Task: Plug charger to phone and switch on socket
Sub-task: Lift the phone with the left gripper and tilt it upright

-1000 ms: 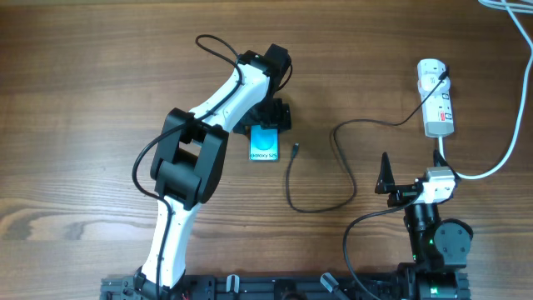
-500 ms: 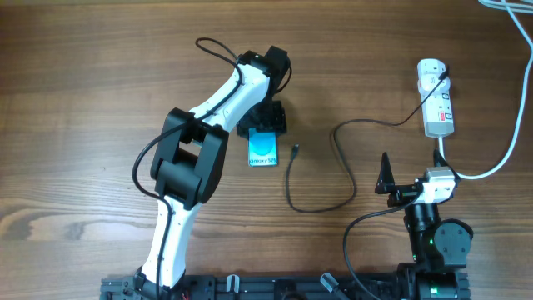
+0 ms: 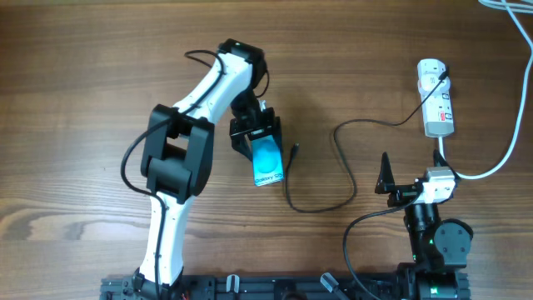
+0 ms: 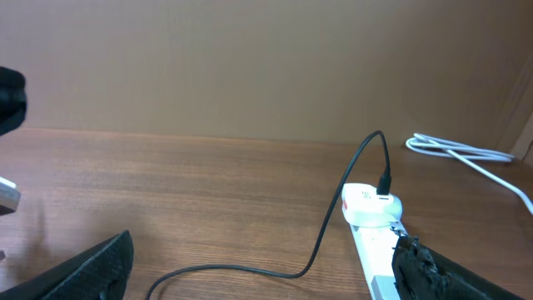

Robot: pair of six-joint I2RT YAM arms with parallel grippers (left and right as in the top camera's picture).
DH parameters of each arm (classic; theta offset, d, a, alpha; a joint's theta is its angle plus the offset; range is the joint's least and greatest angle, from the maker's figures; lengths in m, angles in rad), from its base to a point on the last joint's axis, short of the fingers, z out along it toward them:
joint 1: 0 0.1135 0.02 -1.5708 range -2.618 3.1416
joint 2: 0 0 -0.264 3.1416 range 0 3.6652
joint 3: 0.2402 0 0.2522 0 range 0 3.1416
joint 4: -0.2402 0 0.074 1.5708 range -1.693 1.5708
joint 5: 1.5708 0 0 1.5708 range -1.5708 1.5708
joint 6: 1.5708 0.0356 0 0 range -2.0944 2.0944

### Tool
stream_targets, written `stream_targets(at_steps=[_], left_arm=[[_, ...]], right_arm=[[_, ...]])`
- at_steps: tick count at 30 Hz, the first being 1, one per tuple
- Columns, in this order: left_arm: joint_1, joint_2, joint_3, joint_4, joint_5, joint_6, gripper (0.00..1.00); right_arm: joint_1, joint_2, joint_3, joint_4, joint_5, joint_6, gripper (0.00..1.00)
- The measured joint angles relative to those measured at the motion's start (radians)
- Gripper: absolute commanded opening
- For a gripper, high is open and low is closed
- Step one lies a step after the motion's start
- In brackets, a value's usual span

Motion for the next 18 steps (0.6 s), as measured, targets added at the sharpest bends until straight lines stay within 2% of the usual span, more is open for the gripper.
stream_targets(at_steps=[3, 8, 18], left_arm=[[0.041, 0.000, 0.000, -0.065, 0.206, 0.113, 0.70], [0.112, 0.001, 0.000, -0.127, 0.460, 0.219, 0.72], [0.207, 0.001, 0.000, -0.128, 0.886, 0.249, 0.73]], right_arm=[[0.000, 0.000, 0.000, 0.000, 0.000, 0.000, 1.00], [0.000, 0.000, 0.000, 0.000, 0.000, 0.000, 1.00], [0.000, 0.000, 0.000, 0.000, 0.000, 0.000, 1.00]])
